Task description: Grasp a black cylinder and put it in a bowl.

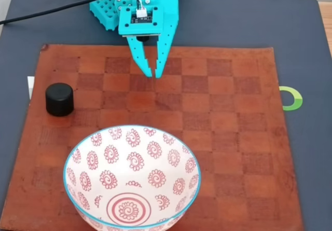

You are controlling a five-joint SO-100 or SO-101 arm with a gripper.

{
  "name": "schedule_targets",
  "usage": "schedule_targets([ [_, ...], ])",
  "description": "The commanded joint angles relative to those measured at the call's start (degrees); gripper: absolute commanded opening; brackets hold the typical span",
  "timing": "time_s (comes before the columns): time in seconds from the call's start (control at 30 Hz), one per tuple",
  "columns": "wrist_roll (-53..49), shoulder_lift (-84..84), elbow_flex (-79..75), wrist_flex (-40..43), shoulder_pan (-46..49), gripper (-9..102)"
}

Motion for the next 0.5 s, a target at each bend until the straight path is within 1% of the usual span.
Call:
schedule_targets([
  [0.0, -0.35, 2.81, -1.67, -0.18, -0.44, 0],
  [0.47, -0.35, 2.81, -2.64, -0.18, -0.44, 0],
])
